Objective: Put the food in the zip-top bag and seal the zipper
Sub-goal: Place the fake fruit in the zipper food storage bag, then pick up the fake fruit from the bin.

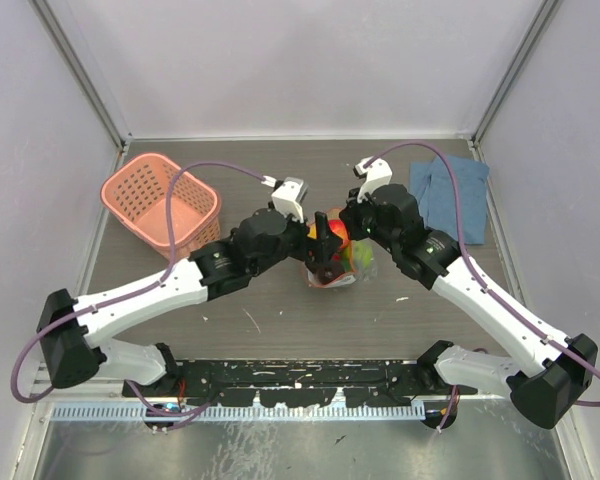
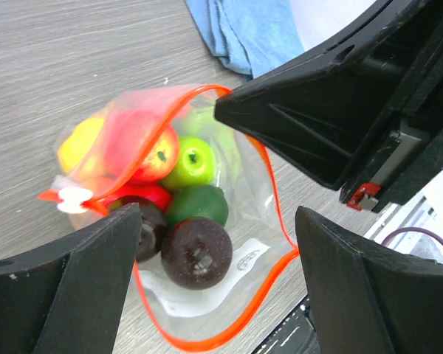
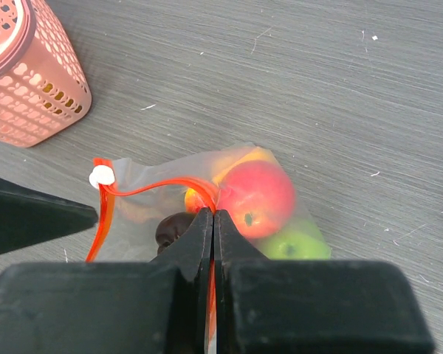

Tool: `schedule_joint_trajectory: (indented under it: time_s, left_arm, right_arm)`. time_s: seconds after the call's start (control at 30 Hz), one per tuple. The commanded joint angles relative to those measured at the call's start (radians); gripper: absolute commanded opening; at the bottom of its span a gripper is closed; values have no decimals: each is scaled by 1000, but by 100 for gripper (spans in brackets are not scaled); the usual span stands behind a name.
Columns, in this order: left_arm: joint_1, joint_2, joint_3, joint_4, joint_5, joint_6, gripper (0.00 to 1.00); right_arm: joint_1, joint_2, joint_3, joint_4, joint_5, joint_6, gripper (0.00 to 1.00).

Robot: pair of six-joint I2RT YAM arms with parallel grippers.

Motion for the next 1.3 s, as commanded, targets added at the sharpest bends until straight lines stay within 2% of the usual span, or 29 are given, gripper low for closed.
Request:
schedule_joint_trajectory:
  time_s: [0.0,0.27,0.47,0.7,0.83,1.17,1.27]
  left_arm:
    - [-1,-85,26,-120,-91,32,86]
    - [29,-173,105,-377,-239,58,86]
    - [137,-208,182,-601,-277,59,86]
    - [342,-237,222,-754,-239,53,87]
    - [494,-227,230,-814,-155,24,91]
    - [796,-162,212,-841,-26,-160,94]
    - [840,-126,230,-849,-28,-248,96]
  right_arm:
    - [5,-20,12,78,0,7,0]
    - [5,-18,11,77,9,-3,0]
    - [6,-17,10,78,13,-17,0]
    - [5,-19,3,90,0,-27,0]
    - [5,-20,-1,95,-15,-29,0]
    - [5,-47,-22,104,-18,-31,0]
    - [6,-48,-28,104,-15,-32,0]
